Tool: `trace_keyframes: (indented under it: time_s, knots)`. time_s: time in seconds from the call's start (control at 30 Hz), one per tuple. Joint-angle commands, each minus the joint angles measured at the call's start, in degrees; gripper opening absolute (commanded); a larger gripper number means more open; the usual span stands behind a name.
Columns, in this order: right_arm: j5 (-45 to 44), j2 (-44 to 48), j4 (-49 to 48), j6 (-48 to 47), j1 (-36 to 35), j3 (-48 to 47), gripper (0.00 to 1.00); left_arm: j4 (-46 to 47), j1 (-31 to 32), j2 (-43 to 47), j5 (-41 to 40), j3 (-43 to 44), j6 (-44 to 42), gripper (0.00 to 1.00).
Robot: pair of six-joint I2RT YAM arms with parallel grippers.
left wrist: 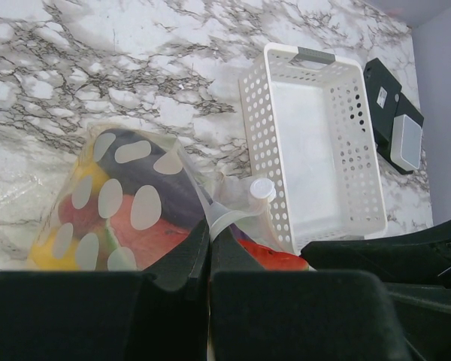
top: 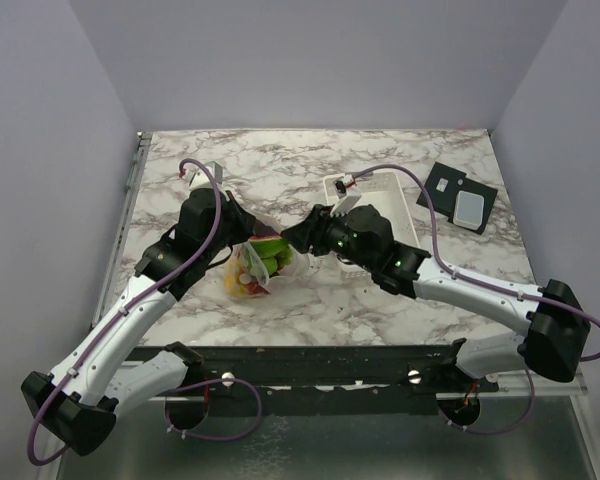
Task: Place the food in the zip-top bag and seal the zipper
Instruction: Place the fake fruit in the zipper food storage bag.
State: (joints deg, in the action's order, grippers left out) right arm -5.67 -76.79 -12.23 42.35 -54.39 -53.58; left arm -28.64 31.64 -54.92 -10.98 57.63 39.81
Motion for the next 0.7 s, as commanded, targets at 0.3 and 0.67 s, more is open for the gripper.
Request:
trace_keyframes:
  time_s: [0.3, 0.67]
  knots:
    - [5.2, -2.4, 6.9, -2.7, -0.4, -3.1, 0.36, 3.0, 0.3, 1.4, -0.4, 1.2, -0.2, 0.0]
    - [8.7, -6.2, 7.5, -2.8, -1.8, -6.3, 0.33, 3.0, 0.3, 0.4, 0.3, 0.9, -0.7, 0.0]
